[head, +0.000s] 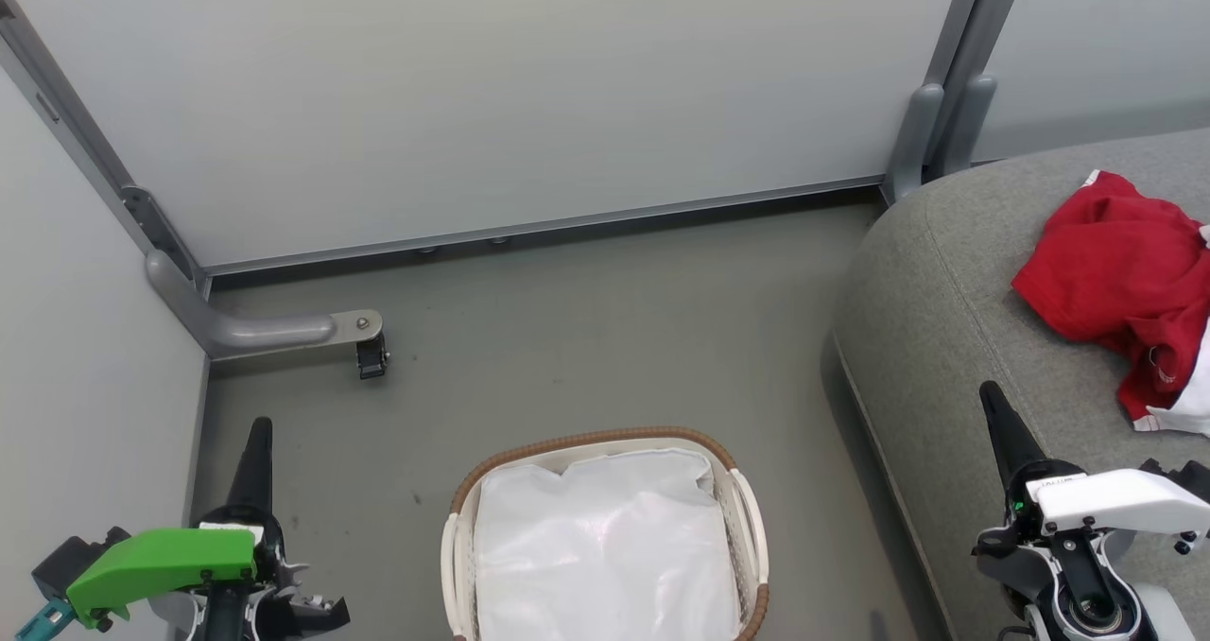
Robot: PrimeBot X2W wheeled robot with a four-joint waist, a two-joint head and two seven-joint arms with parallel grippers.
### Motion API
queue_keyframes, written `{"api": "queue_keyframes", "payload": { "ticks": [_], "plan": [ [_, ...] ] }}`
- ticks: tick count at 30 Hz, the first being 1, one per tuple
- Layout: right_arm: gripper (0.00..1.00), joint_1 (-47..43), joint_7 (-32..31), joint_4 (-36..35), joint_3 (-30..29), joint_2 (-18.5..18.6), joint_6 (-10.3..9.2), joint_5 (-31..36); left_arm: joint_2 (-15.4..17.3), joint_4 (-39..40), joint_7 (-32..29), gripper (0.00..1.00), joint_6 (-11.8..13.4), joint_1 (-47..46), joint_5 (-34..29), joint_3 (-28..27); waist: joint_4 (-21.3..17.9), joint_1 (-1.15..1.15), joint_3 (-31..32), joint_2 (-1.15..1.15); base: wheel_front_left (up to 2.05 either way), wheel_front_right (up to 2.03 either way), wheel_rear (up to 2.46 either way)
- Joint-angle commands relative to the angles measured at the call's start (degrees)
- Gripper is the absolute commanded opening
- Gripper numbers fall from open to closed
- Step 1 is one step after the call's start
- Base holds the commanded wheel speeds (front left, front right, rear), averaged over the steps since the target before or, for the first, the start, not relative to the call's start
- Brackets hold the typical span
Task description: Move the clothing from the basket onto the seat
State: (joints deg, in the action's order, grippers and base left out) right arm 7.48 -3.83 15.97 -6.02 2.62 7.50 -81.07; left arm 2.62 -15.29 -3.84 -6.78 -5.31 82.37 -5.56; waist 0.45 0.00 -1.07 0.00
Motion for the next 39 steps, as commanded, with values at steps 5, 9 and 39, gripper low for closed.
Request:
{"api": "queue_keyframes", "payload": {
  "ticks": [5,9,39],
  "plan": [
    [0.0,-1.0,-0.9,-0.9,-0.3,0.4,-0.01,-3.2,0.4,0.6,-0.8,0.0,-0.4,-1.1,3.0,-0.5,-0.1,0.0,0.2,0.0,0.0,0.0,0.0],
    [0.0,-1.1,-1.3,-1.2,-0.4,0.4,-0.01,-4.9,0.4,0.8,-1.3,0.0,-0.5,-1.2,4.5,-0.6,-0.2,0.0,0.3,0.0,0.0,0.0,0.0],
    [0.0,-1.6,-2.9,-2.1,-0.6,0.4,-0.01,-11.4,0.4,1.3,-2.9,0.0,-0.9,-1.2,10.1,-1.1,-0.4,0.0,0.9,0.0,0.0,0.0,0.0]
  ]
}}
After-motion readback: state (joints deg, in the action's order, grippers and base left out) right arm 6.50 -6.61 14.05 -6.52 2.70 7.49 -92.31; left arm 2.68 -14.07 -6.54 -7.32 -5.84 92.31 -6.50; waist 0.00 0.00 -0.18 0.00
